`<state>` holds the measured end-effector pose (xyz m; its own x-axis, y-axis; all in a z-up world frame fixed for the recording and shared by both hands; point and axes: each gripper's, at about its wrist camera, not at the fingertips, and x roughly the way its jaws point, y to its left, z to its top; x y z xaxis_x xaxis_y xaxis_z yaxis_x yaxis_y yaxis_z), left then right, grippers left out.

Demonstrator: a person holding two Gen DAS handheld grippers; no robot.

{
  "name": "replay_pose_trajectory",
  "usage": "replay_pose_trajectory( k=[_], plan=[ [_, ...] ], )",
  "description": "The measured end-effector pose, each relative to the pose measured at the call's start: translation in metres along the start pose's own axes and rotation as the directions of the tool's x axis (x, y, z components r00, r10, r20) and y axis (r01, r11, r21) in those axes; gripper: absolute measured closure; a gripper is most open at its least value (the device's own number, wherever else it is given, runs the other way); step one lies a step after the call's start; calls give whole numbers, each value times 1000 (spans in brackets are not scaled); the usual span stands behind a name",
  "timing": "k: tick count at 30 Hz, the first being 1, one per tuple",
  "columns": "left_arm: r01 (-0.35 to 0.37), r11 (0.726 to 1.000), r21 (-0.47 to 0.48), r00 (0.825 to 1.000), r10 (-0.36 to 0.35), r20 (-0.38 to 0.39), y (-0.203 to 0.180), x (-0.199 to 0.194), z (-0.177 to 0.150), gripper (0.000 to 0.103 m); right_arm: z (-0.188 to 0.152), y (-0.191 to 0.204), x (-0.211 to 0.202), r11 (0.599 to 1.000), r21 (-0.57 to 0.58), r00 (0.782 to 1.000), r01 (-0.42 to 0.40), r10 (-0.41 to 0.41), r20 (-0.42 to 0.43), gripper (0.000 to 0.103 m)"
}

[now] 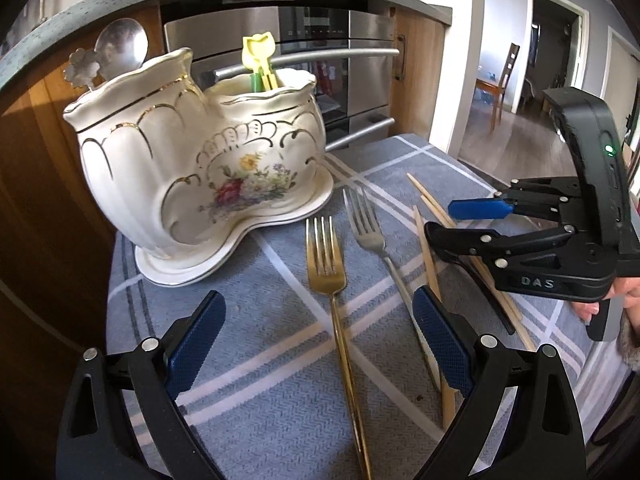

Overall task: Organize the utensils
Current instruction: 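Move both open tools back toward the remaining forks and chopsticks, then grasp the gold fork with the left tool while the right tool grasps the silver fork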

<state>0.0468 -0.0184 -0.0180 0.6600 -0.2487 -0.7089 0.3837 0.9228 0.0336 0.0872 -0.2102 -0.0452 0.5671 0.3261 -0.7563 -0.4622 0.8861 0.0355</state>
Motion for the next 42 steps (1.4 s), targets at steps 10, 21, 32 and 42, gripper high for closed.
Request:
replay_pose_trajectory(
  k=[10, 21, 32, 42],
  plan=[
    [1, 1000, 6, 1000, -1, -12, -1, 4, 1, 9, 5, 4, 9, 999, -39, 1000, 13, -14, -21, 72],
    [-1, 1000, 21, 1000, 1, -27, -2, 10, 0, 9, 3, 16, 11, 996, -86, 999, 8, -11, -35, 88],
    [28, 1000, 12, 997, -27, -75, -4, 22, -2, 27, 7, -11, -6, 993, 96, 998, -68, 67, 13, 100],
    [41, 999, 11, 989, -39, -142, -9, 37, 0, 76, 7, -12, -14, 993, 93, 996, -79, 75, 41, 100]
  ],
)
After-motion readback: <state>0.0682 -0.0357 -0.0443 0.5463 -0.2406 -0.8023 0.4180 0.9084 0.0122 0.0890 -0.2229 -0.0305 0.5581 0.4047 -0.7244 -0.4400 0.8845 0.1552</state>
